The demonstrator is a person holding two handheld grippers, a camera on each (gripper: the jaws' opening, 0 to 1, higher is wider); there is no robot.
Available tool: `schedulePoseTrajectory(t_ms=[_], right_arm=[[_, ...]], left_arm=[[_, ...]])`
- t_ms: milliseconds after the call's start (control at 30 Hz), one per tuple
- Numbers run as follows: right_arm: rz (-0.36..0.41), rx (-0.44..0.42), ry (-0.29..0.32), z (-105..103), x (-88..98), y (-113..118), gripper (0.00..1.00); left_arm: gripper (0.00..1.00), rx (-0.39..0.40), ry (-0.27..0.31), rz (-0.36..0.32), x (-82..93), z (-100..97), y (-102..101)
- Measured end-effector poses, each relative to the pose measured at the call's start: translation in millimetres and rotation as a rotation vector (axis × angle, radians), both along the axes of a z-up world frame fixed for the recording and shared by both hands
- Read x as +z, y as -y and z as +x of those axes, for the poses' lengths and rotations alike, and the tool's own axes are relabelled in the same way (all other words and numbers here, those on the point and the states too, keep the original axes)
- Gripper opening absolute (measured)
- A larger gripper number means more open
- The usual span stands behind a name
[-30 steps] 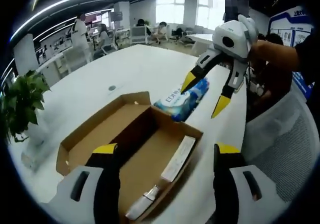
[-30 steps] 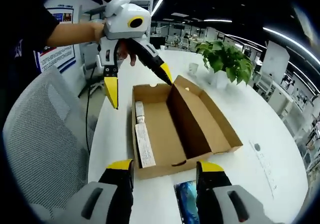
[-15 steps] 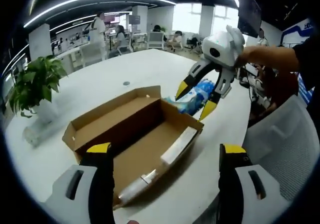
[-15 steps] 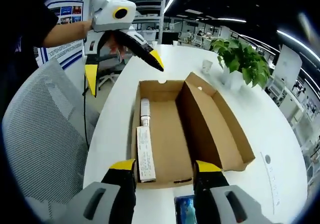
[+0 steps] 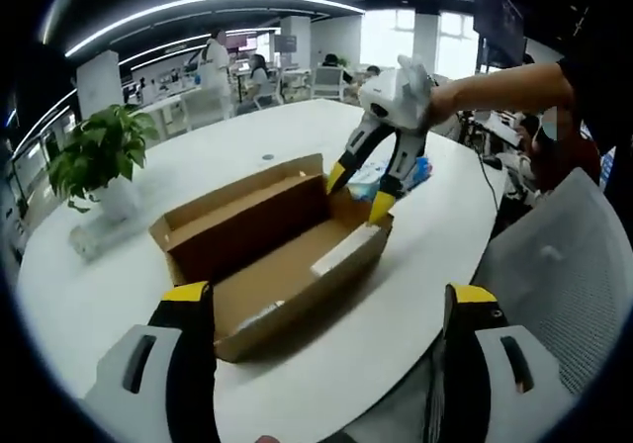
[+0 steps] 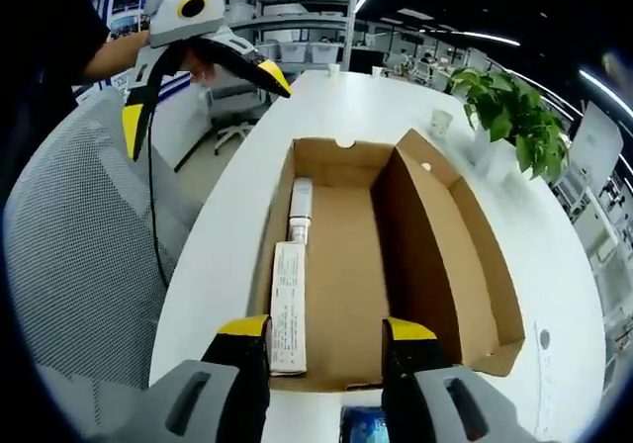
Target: Operate the shoe box by opening the lid, removing the specified soft item, and placing it in the target area until the item is outside and the box remains undamaged.
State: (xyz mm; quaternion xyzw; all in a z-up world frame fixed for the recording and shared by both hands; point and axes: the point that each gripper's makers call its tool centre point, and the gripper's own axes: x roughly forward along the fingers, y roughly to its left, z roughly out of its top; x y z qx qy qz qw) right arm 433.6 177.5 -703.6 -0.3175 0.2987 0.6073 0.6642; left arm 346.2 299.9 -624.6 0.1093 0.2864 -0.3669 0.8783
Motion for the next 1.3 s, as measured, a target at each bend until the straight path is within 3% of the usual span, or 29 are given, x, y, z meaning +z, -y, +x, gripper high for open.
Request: schedulePoseTrajectory(t_ms=[233,533,867,1300], right_arm=[[-0.041,0.039,-0.050,-5,-17.2,-5,0.41],[-0.040,0.030,-0.115,-8,-28.3,-17,0.37],[-0.074,0.032,-0.014,9,-24.6,-12,0.36],[-0.059,0.127,-0.015,-11,-26.5,-28,0.27]], left_arm=[[0.99,0.033,0.002,0.007,-4.3,-21.7,-8],[0.99,0.103,0.009,-0.021,-8.3,-46.7,-15],[0.99,0.159,0.048,-0.053,4.5,-47.2,-13],[0.99,0.171,0.044,-0.053,-2.0,-49.7,-12]])
